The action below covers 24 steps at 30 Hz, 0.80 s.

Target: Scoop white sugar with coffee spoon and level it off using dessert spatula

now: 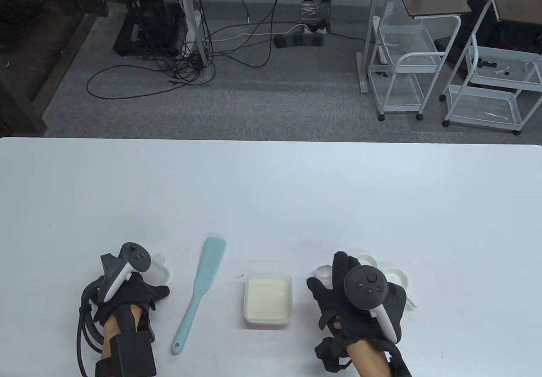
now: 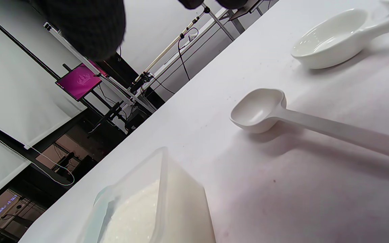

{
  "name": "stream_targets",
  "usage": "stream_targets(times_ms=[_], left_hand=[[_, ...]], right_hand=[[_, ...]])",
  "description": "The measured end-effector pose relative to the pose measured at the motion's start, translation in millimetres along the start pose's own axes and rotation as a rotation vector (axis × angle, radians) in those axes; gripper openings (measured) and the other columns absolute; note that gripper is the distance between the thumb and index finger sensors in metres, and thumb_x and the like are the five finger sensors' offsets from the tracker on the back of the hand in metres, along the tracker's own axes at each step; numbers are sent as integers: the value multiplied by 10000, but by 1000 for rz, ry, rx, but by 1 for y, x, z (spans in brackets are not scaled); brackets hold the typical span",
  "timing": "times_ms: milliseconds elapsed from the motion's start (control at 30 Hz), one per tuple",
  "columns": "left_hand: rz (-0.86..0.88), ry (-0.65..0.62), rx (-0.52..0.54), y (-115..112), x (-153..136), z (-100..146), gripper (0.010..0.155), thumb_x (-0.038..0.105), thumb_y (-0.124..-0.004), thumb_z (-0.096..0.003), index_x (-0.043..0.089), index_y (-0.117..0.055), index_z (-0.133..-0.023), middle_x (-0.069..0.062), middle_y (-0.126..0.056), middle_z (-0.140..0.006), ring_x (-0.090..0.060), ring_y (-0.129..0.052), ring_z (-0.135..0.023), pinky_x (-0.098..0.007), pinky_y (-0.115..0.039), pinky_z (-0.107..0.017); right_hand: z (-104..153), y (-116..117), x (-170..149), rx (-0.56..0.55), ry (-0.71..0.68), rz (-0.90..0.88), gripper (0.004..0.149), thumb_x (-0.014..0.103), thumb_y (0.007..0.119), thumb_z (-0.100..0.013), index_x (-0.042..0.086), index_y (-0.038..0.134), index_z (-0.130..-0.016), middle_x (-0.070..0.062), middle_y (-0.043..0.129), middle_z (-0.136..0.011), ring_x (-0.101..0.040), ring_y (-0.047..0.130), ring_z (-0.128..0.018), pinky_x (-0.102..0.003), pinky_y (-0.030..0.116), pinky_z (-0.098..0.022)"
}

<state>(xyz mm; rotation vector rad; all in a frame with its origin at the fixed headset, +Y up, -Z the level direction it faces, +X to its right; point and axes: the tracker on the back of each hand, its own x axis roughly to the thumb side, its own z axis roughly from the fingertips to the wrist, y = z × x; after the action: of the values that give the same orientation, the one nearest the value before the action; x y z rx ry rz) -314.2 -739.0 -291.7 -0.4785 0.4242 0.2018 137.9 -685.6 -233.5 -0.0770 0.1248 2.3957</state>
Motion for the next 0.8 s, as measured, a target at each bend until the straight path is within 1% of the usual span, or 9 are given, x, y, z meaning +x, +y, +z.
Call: stream_targets(times_ms=[67,100,167,267,367,467,600,733,800], left_hand=[[56,-30,60,12,6,10,1110,689,-724,-403,69,-188,-1151,-308,-240,-1206,-601,-412,-1055,-787,-363,-701],[117,-63,101,18,10,17,1097,685,-720,-410,66,-199,-1151,-307,-253,-1207,-597,-428,-1054,-783,-374,-704],[232,-161,155,29,20,32,1076,683,-704,-419,68,-212,-1153,-306,-274,-1206,-591,-445,-1053,-777,-389,-706],[348,-390,215,41,43,58,1066,682,-702,-416,74,-229,-1153,-301,-285,-1206,-590,-449,-1051,-775,-395,-704],[302,-571,265,43,68,83,1068,693,-694,-406,85,-235,-1154,-293,-284,-1209,-587,-446,-1053,-772,-400,-702],[191,-670,311,38,92,105,1071,702,-686,-397,88,-243,-1154,-291,-285,-1210,-583,-444,-1055,-772,-400,-702],[62,-706,322,28,111,118,1074,706,-682,-393,89,-241,-1154,-293,-274,-1208,-584,-440,-1055,-772,-401,-701],[36,-706,305,23,115,118,1071,704,-682,-395,89,-241,-1154,-294,-268,-1208,-586,-433,-1056,-771,-398,-702],[42,-702,302,22,115,116,1070,701,-684,-396,88,-243,-1154,-297,-269,-1207,-588,-432,-1055,-771,-397,-702]], right_hand=[[0,-1,0,-2,2,-6,843,455,758,-463,12,346,-1051,-349,311,-1074,-659,351,-938,-803,407,-627],[0,-2,-1,-3,5,-9,843,452,759,-464,12,346,-1051,-345,314,-1075,-656,353,-939,-803,408,-627],[0,-3,-1,-5,11,-15,842,449,760,-464,10,345,-1051,-351,311,-1072,-656,356,-939,-802,411,-627],[1,-10,-2,-7,22,-43,837,437,768,-467,7,347,-1050,-352,325,-1070,-651,375,-937,-797,424,-626],[3,-15,-3,-4,61,-40,822,412,784,-471,-3,366,-1045,-352,373,-1057,-647,434,-918,-772,470,-621],[5,-16,-5,27,134,35,805,387,806,-467,-18,400,-1033,-359,435,-1028,-619,551,-872,-722,553,-601],[4,-8,-7,101,218,177,787,380,824,-461,-25,444,-1019,-353,525,-990,-585,646,-825,-680,615,-578],[0,6,-13,205,294,277,735,374,836,-454,-20,526,-992,-338,625,-946,-548,738,-772,-636,683,-540],[-3,16,-16,244,327,337,726,372,836,-454,-18,536,-988,-332,635,-942,-542,749,-764,-625,695,-532]])
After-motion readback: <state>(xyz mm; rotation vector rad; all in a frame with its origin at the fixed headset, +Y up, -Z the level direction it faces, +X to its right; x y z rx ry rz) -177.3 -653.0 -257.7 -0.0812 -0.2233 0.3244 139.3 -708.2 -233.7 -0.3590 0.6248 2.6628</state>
